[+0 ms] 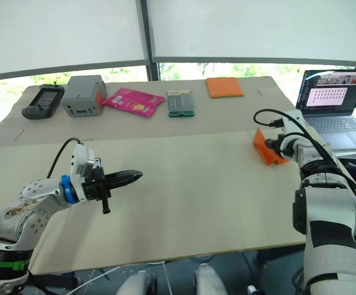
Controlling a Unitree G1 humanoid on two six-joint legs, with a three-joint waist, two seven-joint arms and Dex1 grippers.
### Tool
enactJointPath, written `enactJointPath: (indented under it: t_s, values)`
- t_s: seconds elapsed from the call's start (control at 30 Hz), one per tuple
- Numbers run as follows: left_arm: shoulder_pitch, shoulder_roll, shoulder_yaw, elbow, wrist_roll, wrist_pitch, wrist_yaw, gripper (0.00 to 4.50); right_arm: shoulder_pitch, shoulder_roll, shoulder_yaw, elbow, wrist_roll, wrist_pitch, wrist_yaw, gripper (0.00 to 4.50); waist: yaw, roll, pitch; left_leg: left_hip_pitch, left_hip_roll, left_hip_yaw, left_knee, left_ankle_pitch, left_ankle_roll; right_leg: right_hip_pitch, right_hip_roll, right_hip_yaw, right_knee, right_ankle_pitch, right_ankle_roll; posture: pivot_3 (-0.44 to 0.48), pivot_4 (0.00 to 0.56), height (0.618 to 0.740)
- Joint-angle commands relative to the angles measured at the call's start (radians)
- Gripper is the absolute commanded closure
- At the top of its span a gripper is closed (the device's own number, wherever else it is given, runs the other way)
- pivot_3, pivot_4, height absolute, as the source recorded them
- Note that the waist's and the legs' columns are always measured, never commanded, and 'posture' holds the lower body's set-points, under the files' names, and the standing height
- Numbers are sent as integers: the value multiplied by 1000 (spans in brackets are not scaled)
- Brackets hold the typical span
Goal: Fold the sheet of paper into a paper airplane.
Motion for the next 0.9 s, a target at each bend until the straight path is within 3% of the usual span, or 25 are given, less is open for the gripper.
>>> enactJointPath:
  t_s: [0.03,0.13,0.3,0.37,0.47,0.6,0.73,0.9]
  values:
    - [-18,15,5,-8,-3,-24,-19,4500,-64,-28,-4,-45,-15,-2,34,1136,-1,0,0,0,0,0,0,0,0,0,0,0,0,0,0,0,150,740]
    - [-20,27,8,-5,-2,-22,-29,4500,-105,-51,16,-101,-25,1,139,102,-3,0,0,0,0,1,0,0,0,-1,0,1,0,0,0,0,150,740]
    - [-1,51,30,-3,-13,9,-13,4500,-27,-65,1,-353,65,149,390,45,-2,0,0,0,1,1,-1,0,1,-1,1,1,0,0,0,0,150,740]
    - [15,62,53,6,-41,90,34,4500,178,-70,-30,-705,205,281,525,45,1,0,0,0,1,1,-1,0,1,-1,1,1,0,0,1,0,150,740]
    - [48,82,67,16,-22,113,62,4500,492,-74,-72,-1178,370,349,611,45,22,0,0,-1,1,-3,0,-2,2,0,1,0,1,-2,3,0,150,740]
    - [102,98,52,27,73,35,84,4500,808,-60,-104,-1553,432,318,578,45,32,4,1,-3,-1,-1,1,-2,3,-2,-1,2,2,-2,4,0,150,740]
    - [185,58,40,22,173,-73,152,4500,1017,-24,-60,-1642,326,137,491,45,31,2,0,1,0,1,4,-2,3,2,-1,3,0,-5,11,0,150,740]
    - [267,-1,39,-6,231,-163,210,4500,1091,35,-32,-1627,282,52,406,45,26,1,0,8,1,4,3,-2,3,7,0,5,0,-6,10,0,150,740]
